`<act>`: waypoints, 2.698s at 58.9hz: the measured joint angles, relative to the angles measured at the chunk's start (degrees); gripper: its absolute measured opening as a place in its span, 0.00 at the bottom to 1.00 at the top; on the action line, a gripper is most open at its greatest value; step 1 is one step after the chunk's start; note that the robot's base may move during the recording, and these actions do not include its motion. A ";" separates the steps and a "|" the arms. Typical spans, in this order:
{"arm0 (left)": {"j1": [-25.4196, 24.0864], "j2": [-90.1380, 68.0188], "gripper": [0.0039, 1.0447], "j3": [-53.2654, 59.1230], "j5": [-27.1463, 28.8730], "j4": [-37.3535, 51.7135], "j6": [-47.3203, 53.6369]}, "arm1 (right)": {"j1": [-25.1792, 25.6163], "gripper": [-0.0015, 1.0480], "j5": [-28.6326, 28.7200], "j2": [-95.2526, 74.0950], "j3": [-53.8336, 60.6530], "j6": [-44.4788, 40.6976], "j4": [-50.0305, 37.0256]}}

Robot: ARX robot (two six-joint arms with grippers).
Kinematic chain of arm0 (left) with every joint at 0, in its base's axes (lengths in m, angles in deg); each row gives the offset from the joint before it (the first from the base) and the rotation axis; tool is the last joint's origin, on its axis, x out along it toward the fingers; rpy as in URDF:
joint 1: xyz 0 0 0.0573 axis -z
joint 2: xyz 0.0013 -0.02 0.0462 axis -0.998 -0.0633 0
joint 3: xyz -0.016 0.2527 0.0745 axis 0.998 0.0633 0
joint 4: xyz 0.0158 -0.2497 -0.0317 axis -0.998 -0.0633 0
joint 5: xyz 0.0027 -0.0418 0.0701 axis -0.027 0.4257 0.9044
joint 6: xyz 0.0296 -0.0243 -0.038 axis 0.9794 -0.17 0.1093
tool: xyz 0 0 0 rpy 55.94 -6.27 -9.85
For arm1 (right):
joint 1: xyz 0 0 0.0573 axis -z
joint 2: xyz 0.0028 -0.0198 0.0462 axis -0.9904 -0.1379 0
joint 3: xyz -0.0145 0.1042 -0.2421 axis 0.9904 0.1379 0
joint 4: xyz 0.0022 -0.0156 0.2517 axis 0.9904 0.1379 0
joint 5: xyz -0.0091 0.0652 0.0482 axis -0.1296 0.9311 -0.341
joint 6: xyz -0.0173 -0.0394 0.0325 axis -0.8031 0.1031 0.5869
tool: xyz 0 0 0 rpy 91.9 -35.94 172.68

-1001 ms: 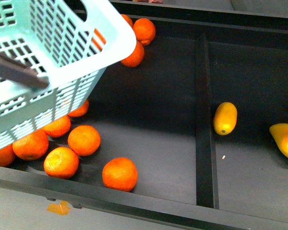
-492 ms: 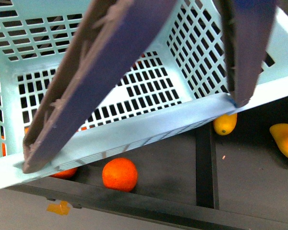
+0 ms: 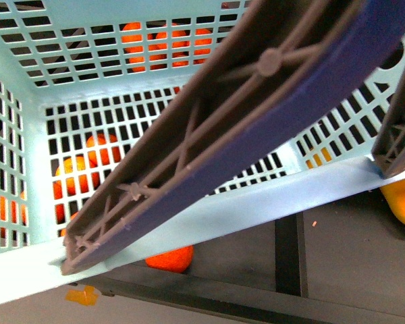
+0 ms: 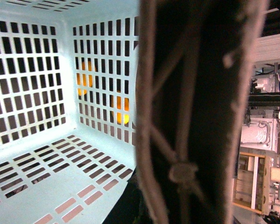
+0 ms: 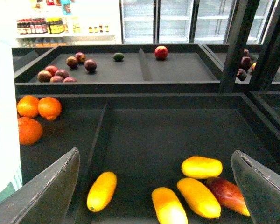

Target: Pick mango and avocado into basket

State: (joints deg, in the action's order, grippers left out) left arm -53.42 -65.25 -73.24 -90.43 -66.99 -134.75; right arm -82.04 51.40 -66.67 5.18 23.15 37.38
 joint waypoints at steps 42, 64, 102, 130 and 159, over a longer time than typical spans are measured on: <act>-0.02 -0.02 0.04 0.00 0.13 0.00 -0.09 | 10.67 0.92 7.82 -61.11 -12.09 -6.97 -23.28; 0.00 -0.02 0.04 0.00 0.00 0.00 -0.04 | 10.60 0.92 8.20 -114.16 -37.33 -20.98 -26.18; 0.00 -0.02 0.04 0.00 0.07 0.00 -0.04 | 8.24 0.92 5.53 -138.64 -62.14 -22.18 -19.02; 0.00 -0.02 0.04 0.00 0.04 0.00 -0.04 | 7.85 0.92 5.31 -144.76 -67.38 -20.96 -15.28; 0.00 -0.02 0.04 0.00 0.04 0.00 -0.04 | 7.50 0.64 4.28 -146.22 -68.11 -17.46 -15.12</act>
State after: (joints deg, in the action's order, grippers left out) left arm -53.42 -65.27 -73.24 -90.38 -66.99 -134.79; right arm -74.54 55.68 -212.89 -62.93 5.68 22.26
